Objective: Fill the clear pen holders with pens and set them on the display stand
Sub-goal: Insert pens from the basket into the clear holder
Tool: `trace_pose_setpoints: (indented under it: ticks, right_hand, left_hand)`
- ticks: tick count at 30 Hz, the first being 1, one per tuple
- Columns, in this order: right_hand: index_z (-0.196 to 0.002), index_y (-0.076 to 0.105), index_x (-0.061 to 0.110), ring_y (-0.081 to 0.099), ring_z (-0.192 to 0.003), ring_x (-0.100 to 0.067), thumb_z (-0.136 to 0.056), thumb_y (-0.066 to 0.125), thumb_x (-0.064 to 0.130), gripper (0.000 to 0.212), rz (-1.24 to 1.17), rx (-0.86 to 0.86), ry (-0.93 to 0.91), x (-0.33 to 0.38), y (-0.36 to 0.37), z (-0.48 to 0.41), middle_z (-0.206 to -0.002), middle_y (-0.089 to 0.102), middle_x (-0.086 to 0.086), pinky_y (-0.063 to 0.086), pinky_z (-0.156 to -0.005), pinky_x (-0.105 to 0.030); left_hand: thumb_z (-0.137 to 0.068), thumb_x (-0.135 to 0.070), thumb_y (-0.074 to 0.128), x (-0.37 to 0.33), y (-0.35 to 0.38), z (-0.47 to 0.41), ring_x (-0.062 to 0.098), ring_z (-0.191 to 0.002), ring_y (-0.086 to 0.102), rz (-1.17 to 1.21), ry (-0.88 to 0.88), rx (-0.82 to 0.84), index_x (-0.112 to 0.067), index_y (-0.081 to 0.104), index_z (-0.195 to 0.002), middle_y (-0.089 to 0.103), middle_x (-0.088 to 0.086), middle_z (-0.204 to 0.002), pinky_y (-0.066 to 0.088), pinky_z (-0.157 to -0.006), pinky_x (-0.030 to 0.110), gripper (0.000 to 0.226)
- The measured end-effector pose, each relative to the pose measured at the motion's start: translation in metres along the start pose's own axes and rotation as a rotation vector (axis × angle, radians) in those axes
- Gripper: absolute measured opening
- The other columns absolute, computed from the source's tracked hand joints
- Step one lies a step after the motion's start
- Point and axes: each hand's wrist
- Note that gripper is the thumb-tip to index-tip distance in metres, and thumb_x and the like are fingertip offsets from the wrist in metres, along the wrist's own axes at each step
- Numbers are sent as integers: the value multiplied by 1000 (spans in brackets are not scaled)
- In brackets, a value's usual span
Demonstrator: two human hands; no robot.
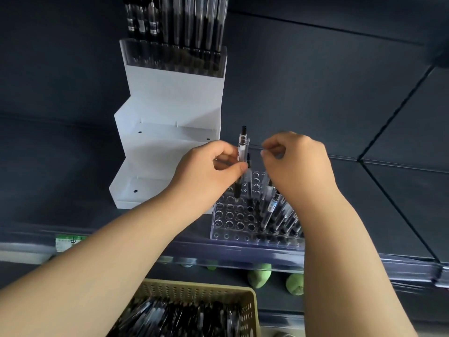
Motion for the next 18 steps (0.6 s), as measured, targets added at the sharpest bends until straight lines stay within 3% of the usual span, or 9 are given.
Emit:
trace_pose_setpoints:
  ticks: [4,9,14,18]
  right_hand:
    - [-98,70,24,58,-93,-25,-87,54,16,21,13,-11,-50,-3,3,-1,-93,70,2,49,-83,-39]
    - [-113,66,31,46,-110,-23,-89,42,11,39,146,63,-178,-1,7,-1,-115,65,5,39,-91,-35]
    - [-121,58,38,40,-113,-20,-91,38,14,44,306,165,-250,7,13,0,-126,56,11,24,-79,-32]
    - [-118,60,38,41,-112,-21,-90,40,15,42,385,177,-251,8,15,-1,-125,57,12,23,-77,-32]
  left_hand:
    - [-79,-26,72,0,2,-1,1,-74,63,-6,-9,-5,-30,62,-78,66,-14,-79,45,-64,13,12]
    - [-80,-27,72,3,0,-3,0,-73,61,-49,-37,-45,-31,61,-77,66,-15,-79,44,-65,14,12]
    - [-80,-26,72,6,-4,-5,5,-77,62,-46,-61,-72,-26,65,-86,66,-13,-83,49,-72,21,9]
    - [-80,-26,72,7,-5,-5,8,-77,64,-34,-72,-80,-25,66,-86,67,-12,-83,51,-76,27,9]
Point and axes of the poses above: each hand's wrist, its own z-axis away from the middle knuckle, its own y-axis out of the palm, x = y × z
